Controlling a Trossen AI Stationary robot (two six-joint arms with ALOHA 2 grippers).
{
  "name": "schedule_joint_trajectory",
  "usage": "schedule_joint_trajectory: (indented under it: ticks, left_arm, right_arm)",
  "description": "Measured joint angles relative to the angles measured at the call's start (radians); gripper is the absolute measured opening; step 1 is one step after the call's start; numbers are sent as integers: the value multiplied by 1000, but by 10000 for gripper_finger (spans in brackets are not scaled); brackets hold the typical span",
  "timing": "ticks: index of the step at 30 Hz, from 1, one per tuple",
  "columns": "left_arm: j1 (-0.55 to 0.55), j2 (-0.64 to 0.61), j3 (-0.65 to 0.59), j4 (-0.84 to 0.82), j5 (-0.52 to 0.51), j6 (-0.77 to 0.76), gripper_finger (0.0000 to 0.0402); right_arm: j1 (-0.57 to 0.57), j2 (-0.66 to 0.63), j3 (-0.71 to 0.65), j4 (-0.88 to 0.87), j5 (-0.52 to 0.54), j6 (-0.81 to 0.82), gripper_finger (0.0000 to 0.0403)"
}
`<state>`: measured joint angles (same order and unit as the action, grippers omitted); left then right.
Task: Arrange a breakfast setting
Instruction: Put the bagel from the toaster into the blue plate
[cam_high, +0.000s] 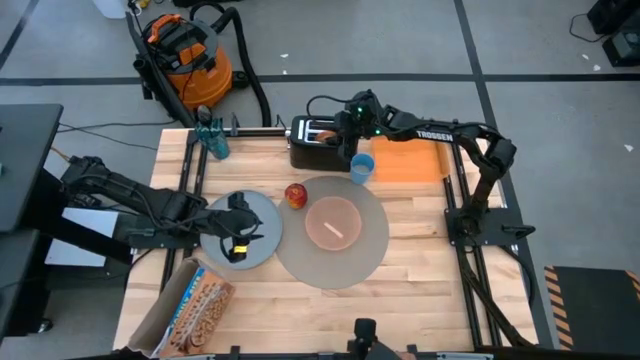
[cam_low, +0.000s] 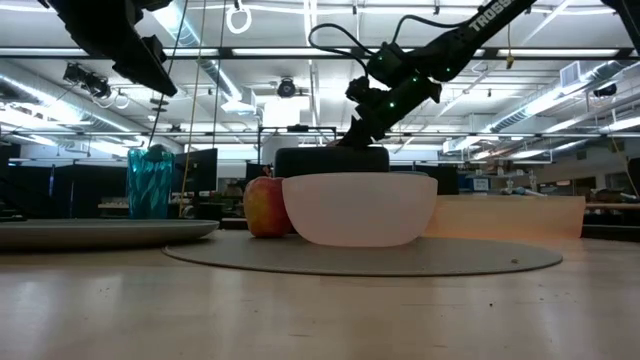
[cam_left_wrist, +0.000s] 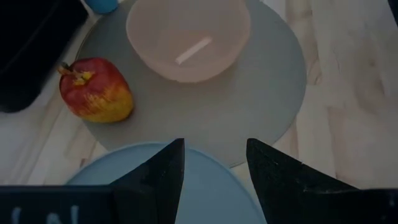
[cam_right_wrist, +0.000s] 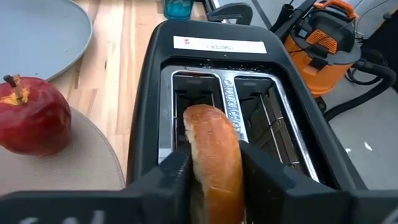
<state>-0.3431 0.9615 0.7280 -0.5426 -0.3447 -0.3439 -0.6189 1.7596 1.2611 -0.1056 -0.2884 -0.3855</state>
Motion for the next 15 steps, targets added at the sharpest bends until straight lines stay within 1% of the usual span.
schedule_joint_trajectory:
  ticks: [4, 7, 10, 15]
  left_arm:
    - [0, 0, 0, 8, 0, 10, 181]
    - [0, 0, 0, -12, 0, 7, 181]
    - [0, 0, 0, -39, 0, 7, 181]
    - [0, 0, 0, -81, 0, -14, 181]
  right_arm:
    - [0, -6, -1, 1, 1, 0, 75]
    - [3, -31, -2, 0, 5, -6, 49]
    - [12, -77, -2, 3, 12, -9, 46]
    - [50, -186, -2, 5, 67, -10, 47]
